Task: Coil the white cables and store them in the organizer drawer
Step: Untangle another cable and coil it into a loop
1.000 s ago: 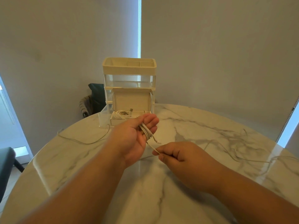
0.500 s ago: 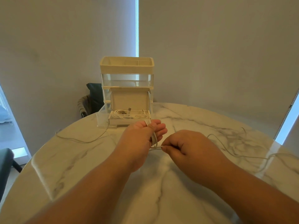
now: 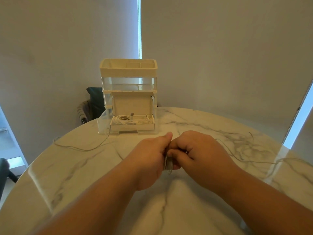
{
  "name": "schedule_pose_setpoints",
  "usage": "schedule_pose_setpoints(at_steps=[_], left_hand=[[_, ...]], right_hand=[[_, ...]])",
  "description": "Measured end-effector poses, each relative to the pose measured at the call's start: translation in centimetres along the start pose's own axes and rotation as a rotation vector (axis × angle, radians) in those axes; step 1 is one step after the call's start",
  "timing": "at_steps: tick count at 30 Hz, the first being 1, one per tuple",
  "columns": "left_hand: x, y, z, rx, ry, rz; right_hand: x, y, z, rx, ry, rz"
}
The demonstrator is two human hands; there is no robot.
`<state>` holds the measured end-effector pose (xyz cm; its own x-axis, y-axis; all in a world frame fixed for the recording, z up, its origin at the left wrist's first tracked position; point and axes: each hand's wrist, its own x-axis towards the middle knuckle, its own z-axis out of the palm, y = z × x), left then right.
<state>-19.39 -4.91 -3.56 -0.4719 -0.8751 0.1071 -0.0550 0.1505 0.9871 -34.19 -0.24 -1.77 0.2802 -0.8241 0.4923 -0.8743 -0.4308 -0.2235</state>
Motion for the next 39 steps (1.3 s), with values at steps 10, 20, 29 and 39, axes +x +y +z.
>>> schedule_pose_setpoints(at_steps=[10, 20, 29, 39], left_hand=[[-0.1, 0.1, -0.5, -0.297, -0.268, -0.018], [-0.9, 1.0, -0.5, -0.272, -0.340, -0.075], [-1.2, 1.0, -0.3, -0.264, -0.362, -0.111], [-1.3, 1.5, -0.6, -0.287, -0.323, -0.048]], right_hand=[[0.1, 0.8, -1.0, 0.188, 0.184, 0.076], [0.4, 1.8, -0.9, 0.343, 0.188, 0.108], [0.3, 1.4, -0.9, 0.173, 0.185, 0.006], [0.2, 1.4, -0.7, 0.571, 0.144, 0.154]])
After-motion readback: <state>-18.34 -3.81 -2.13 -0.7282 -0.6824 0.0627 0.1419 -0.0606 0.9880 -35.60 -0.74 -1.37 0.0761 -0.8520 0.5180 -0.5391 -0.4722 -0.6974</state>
